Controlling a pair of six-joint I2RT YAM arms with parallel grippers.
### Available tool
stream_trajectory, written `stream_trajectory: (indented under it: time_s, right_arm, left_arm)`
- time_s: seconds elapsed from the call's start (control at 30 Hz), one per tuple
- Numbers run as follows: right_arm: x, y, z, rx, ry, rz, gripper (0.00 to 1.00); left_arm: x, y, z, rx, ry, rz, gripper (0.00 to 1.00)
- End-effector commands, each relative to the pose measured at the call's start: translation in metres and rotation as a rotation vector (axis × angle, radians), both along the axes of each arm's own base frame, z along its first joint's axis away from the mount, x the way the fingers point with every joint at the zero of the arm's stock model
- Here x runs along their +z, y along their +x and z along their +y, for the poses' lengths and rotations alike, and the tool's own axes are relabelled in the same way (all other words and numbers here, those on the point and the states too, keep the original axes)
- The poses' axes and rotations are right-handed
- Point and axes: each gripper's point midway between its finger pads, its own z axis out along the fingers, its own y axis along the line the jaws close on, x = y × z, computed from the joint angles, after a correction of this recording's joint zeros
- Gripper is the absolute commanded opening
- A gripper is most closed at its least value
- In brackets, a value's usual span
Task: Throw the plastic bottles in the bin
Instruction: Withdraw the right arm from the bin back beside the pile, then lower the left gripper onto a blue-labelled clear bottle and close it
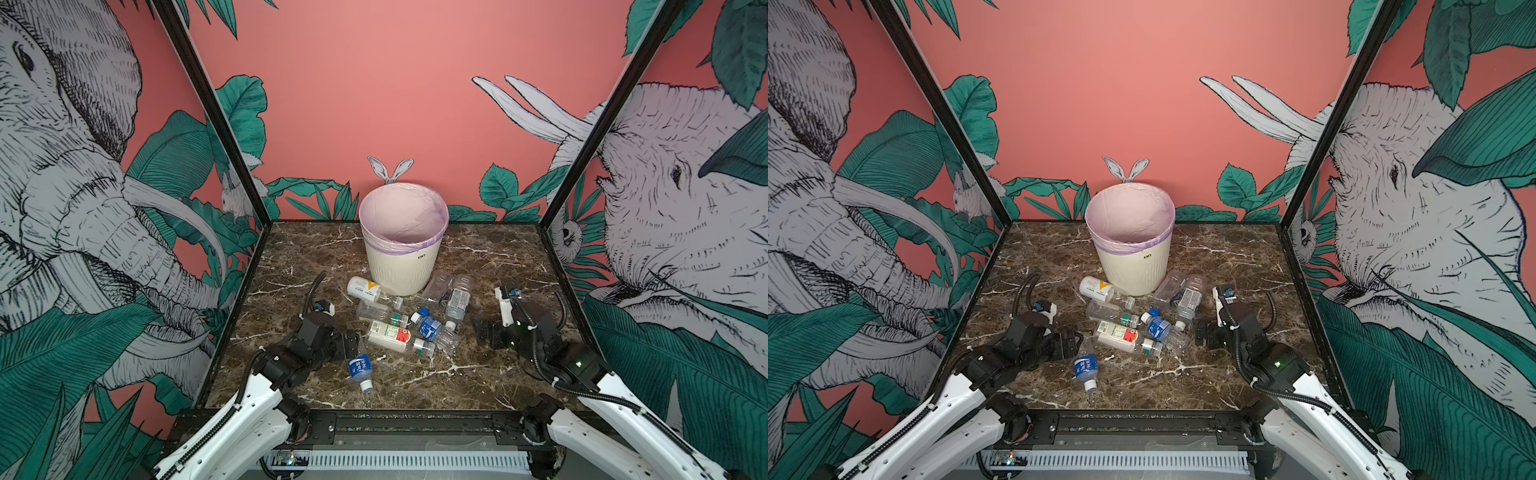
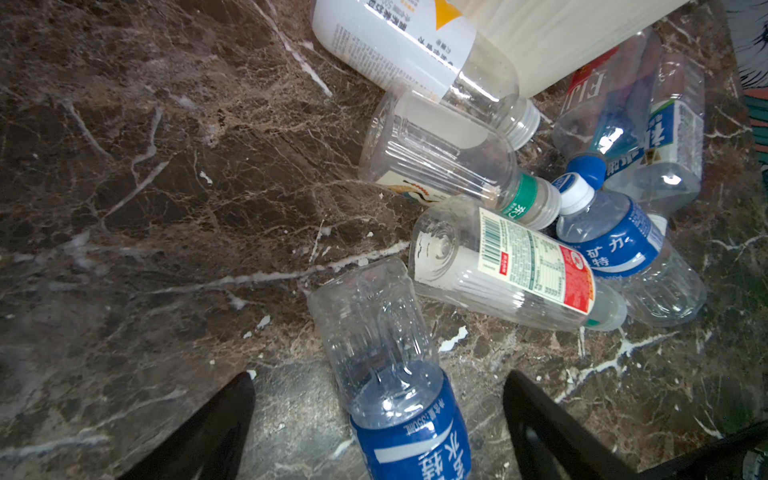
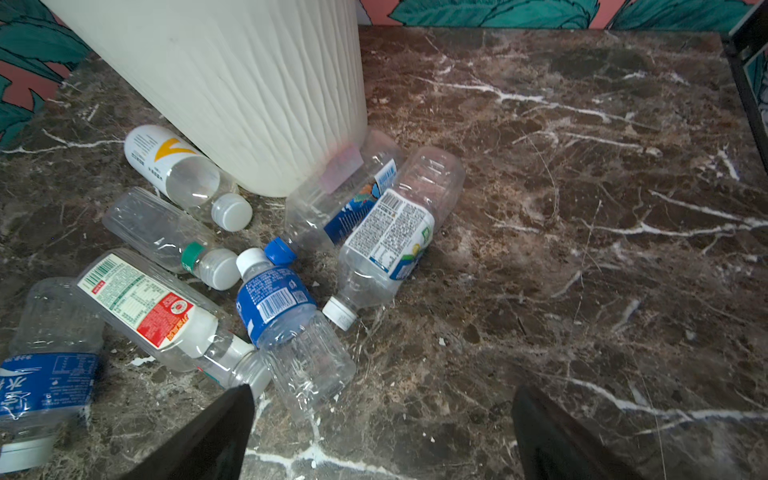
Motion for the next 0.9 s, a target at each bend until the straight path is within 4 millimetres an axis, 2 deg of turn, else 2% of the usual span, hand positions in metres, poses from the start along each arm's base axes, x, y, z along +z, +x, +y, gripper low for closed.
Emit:
stream_trajectory:
  time_s: [0.0,0.27,0.6,0.87]
  right_arm:
    - [-0.019,-0.006,-0.007,-0.031,-0.018,0.065,0.99]
    - [-0.055,-0.008,-0.021,-0.116,-0.032,0.154,1.0]
    - [-0.087,-0.011,-0.028,-0.152,0.045,0.194,0.99]
    - [-0.087,-0.011,-0.029,-0.155,0.058,0.188,1.0]
  left_arm:
    - [-0.005,-0.008,0.005,0.077,0.02,0.116,0.95]
    - [-0.014,-0.014,-0.006,0.097,0.005,0.239,0.93]
    - [-0.027,-0.015,-0.021,0.096,-0.003,0.293,0.93]
    - [-0.05,-0.016,-0.035,0.065,0.035,0.337,0.92]
